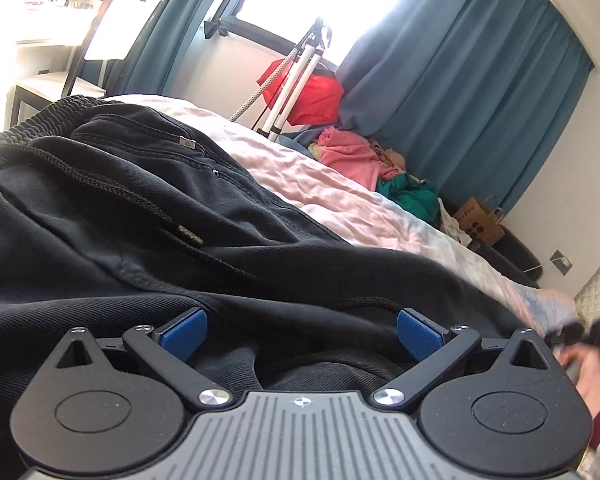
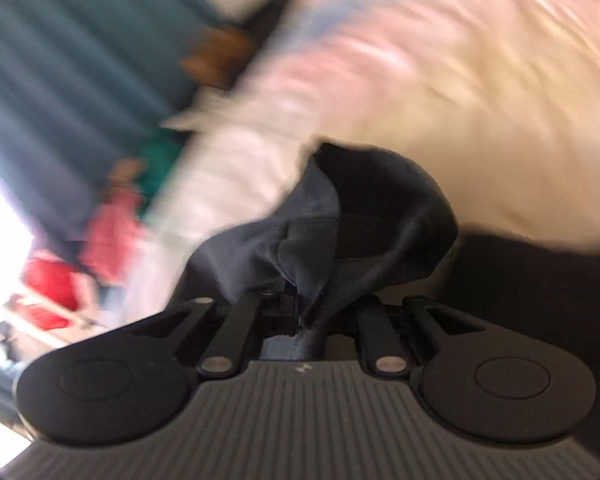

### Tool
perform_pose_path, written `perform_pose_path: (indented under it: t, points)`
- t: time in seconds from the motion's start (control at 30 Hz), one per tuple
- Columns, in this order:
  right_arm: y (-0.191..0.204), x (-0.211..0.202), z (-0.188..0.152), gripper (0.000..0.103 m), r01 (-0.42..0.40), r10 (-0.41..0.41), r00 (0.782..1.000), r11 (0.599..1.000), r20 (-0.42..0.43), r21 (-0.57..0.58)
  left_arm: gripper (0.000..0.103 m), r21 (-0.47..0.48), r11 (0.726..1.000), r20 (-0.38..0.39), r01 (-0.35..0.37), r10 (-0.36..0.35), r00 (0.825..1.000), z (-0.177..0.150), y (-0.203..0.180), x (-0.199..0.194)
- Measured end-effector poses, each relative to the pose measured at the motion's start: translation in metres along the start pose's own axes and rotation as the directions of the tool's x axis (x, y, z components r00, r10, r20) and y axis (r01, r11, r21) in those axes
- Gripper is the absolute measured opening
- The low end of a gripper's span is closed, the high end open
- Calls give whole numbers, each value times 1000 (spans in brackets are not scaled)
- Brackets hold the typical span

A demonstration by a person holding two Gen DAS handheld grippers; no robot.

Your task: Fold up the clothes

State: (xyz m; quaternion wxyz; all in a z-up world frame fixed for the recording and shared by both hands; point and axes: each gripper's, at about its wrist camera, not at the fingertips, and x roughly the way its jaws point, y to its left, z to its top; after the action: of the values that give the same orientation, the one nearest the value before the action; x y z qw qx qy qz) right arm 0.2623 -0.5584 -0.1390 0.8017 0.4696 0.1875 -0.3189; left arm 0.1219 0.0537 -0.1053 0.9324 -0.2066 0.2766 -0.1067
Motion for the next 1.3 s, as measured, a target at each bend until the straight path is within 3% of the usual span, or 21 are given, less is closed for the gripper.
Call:
perform_pose_path:
  t: [0.07, 0.17, 0.3, 0.37, 0.57, 0.73, 0.97, 1.1, 1.2, 1.23, 1.3]
  points:
    - [-25, -7, -16, 12, 0, 0, 1000, 1000, -7, 1, 102, 13, 1000, 4, -14, 14, 1000, 0, -2, -1]
    - [-9, -2, -14, 13, 24, -22, 1000, 990, 18, -142, 102, 34, 999, 0, -28, 28, 1000, 1, -6, 0]
    - [-18, 5, -9, 17, 44, -46, 999, 990, -5, -137, 102, 62, 997, -1, -39, 39, 999, 1, -11, 1]
    - [-38, -22, -25, 17, 42, -43, 999, 982, 1, -182, 102, 77, 996, 1, -42, 42, 999, 2, -13, -2]
    - [-43, -114, -60, 17, -16, 9, 1000, 933, -19, -359, 102, 140, 989, 13, -45, 44, 999, -2, -26, -18]
    - [-37, -155, -73, 17, -65, 31, 994, 930, -100, -363, 102, 228, 972, 28, -59, 54, 998, -13, -38, -32]
    - [-40, -206, -85, 17, -26, 1, 997, 942, -74, -334, 102, 338, 939, 44, -70, 59, 997, -22, -44, -47]
    - [-47, -213, -100, 18, -52, 14, 993, 945, -120, -322, 102, 349, 934, 44, -83, 72, 996, -13, -42, -46]
    - [-42, -210, -109, 19, -106, 51, 986, 928, -159, -358, 102, 341, 934, 33, -106, 101, 994, 12, -35, -36]
    - [-39, -208, -111, 24, -131, 73, 983, 920, -169, -370, 102, 338, 934, 26, -119, 117, 993, 23, -32, -31]
    - [-36, -205, -116, 44, -172, 110, 978, 904, -175, -391, 102, 350, 921, 48, -168, 162, 986, 48, -21, -20]
